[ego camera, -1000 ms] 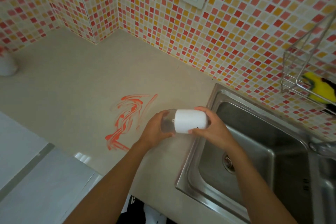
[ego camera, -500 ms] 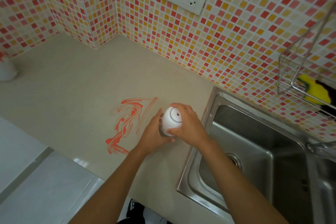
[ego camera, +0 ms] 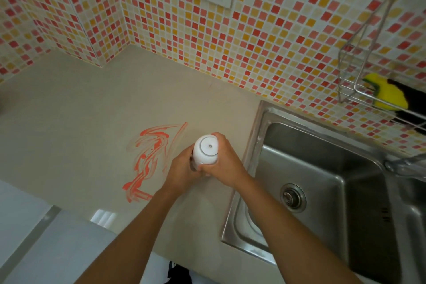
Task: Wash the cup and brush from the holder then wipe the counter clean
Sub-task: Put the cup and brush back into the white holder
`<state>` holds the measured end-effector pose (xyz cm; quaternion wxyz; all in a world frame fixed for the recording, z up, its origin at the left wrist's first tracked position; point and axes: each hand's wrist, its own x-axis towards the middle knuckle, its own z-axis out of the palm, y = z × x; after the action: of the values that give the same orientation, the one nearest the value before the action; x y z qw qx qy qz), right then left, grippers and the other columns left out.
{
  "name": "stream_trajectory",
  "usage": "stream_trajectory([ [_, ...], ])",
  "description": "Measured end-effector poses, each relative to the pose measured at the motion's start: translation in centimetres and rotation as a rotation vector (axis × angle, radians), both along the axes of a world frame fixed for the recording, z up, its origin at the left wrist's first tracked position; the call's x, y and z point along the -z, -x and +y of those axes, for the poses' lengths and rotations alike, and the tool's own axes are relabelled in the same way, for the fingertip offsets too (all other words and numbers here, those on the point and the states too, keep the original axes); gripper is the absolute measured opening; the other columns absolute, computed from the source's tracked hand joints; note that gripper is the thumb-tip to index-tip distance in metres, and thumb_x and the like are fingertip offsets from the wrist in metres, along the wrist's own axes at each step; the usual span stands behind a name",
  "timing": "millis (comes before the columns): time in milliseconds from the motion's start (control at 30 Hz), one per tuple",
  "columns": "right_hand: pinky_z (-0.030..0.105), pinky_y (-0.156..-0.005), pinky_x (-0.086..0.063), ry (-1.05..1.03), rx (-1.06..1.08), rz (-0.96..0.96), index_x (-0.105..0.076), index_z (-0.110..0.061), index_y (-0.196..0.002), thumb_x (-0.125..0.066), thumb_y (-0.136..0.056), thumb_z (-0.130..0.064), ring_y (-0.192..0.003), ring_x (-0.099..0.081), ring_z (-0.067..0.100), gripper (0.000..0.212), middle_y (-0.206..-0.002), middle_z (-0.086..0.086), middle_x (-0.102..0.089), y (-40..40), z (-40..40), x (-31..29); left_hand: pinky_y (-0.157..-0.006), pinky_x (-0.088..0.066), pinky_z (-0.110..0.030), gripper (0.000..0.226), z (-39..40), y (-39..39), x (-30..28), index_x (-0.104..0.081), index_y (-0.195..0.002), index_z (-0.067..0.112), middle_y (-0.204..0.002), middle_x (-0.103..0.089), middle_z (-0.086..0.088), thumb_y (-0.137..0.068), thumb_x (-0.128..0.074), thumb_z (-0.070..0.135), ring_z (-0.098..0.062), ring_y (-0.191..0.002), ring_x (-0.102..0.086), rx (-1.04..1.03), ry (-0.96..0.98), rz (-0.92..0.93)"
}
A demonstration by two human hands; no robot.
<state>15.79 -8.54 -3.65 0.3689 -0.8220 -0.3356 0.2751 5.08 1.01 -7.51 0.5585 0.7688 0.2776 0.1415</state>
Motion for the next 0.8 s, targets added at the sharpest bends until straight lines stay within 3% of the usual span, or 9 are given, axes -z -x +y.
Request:
stream_trajectory([
  [100, 0.042, -0.096, -0.047, 0.001, 0.016, 0.035, -0.034, -0.034, -0.132, -0.080, -0.045, -0.046, -0.115, -0.051, 0.019, 0.100, -0.126, -0.003, -0.050, 0.1, -0.1, 0.1, -0.081, -0.040, -0.002, 0.077, -0.2, 0.0, 0.0, -0.052, -0.129, 0.025, -0.116, -0.061, 0.013, -0.060, -0.086, 0.029, -0.003, -0.103, -0.059, 0.009, -0.018, 0.024],
  [200, 0.042, -0.110, -0.035, 0.036, -0.016, 0.106, -0.012, -0.040, -0.148, -0.085, -0.050, -0.047, -0.137, -0.035, 0.022, 0.122, -0.148, 0.003, -0.033, -0.1, -0.4, -0.9, -0.079, -0.043, -0.004, 0.078, -0.2, 0.2, -0.6, -0.052, -0.131, 0.023, -0.118, -0.062, 0.010, -0.061, -0.086, 0.019, -0.003, -0.102, -0.060, 0.034, -0.006, 0.068],
  [267, 0.042, -0.118, -0.020, 0.047, -0.042, 0.117, 0.004, -0.042, -0.150, -0.081, -0.057, -0.057, -0.147, -0.012, 0.018, 0.127, -0.161, -0.001, -0.008, -0.5, -1.1, -2.0, -0.090, -0.044, -0.014, 0.079, 0.2, 0.4, -1.1, -0.044, -0.137, 0.019, -0.129, -0.056, 0.004, -0.063, -0.073, 0.013, -0.014, -0.117, -0.055, 0.131, -0.048, 0.118],
  [333, 0.039, -0.119, -0.012, 0.005, -0.006, 0.026, 0.005, -0.038, -0.151, -0.072, -0.072, -0.059, -0.149, -0.002, 0.013, 0.113, -0.163, -0.005, 0.003, -1.2, -2.4, -3.1, -0.111, -0.027, -0.024, 0.087, 0.9, 1.0, -1.6, -0.030, -0.144, 0.009, -0.147, -0.038, -0.007, -0.063, -0.063, 0.005, -0.023, -0.137, -0.035, 0.179, -0.191, 0.202],
  [400, 0.038, -0.120, -0.015, -0.073, 0.068, -0.137, -0.008, -0.031, -0.153, -0.066, -0.085, -0.048, -0.148, -0.008, 0.011, 0.091, -0.162, -0.004, -0.008, -2.5, -4.8, -4.4, -0.115, -0.014, -0.026, 0.086, 1.5, 1.3, -2.4, -0.025, -0.147, 0.004, -0.152, -0.030, -0.013, -0.068, -0.059, -0.007, -0.023, -0.142, -0.024, 0.031, -0.320, 0.231],
  [500, 0.040, -0.117, -0.028, -0.196, 0.163, -0.273, -0.033, -0.026, -0.147, -0.062, -0.091, -0.034, -0.142, -0.027, 0.010, 0.064, -0.154, -0.005, -0.032, -5.4, -9.8, -7.3, -0.118, -0.017, -0.041, 0.076, 0.4, -0.1, -5.7, -0.028, -0.146, 0.000, -0.152, -0.028, -0.021, -0.077, -0.060, -0.010, -0.033, -0.143, -0.023, -0.175, -0.463, 0.146],
  [567, 0.037, -0.113, -0.034, -0.268, 0.235, -0.375, -0.045, -0.024, -0.140, -0.060, -0.093, -0.032, -0.135, -0.036, 0.008, 0.051, -0.146, -0.006, -0.044, -7.7, -13.4, -10.1, -0.117, -0.016, -0.044, 0.067, -1.8, -2.9, -8.5, -0.029, -0.146, 0.000, -0.154, -0.024, -0.022, -0.087, -0.061, 0.001, -0.035, -0.144, -0.019, -0.194, -0.569, 0.020],
  [700, 0.032, -0.104, -0.043, -0.399, 0.422, -0.568, -0.055, -0.018, -0.129, -0.059, -0.094, -0.024, -0.122, -0.050, 0.009, 0.036, -0.130, -0.007, -0.055, -13.4, -20.1, -15.8, -0.118, -0.002, -0.036, 0.069, -9.6, -10.9, -15.2, -0.005, -0.152, 0.015, -0.160, 0.003, -0.006, -0.099, -0.039, 0.042, -0.020, -0.147, 0.008, 0.034, -0.694, -0.096],
  [800, 0.031, -0.099, -0.045, -0.421, 0.556, -0.662, -0.058, -0.016, -0.125, -0.059, -0.093, -0.016, -0.116, -0.054, 0.015, 0.032, -0.122, -0.004, -0.058, -18.3, -23.9, -18.9, -0.120, 0.006, -0.035, 0.066, -15.4, -17.5, -18.8, 0.006, -0.152, 0.019, -0.159, 0.015, 0.001, -0.101, -0.027, 0.045, -0.014, -0.145, 0.019, 0.245, -0.873, -0.164],
])
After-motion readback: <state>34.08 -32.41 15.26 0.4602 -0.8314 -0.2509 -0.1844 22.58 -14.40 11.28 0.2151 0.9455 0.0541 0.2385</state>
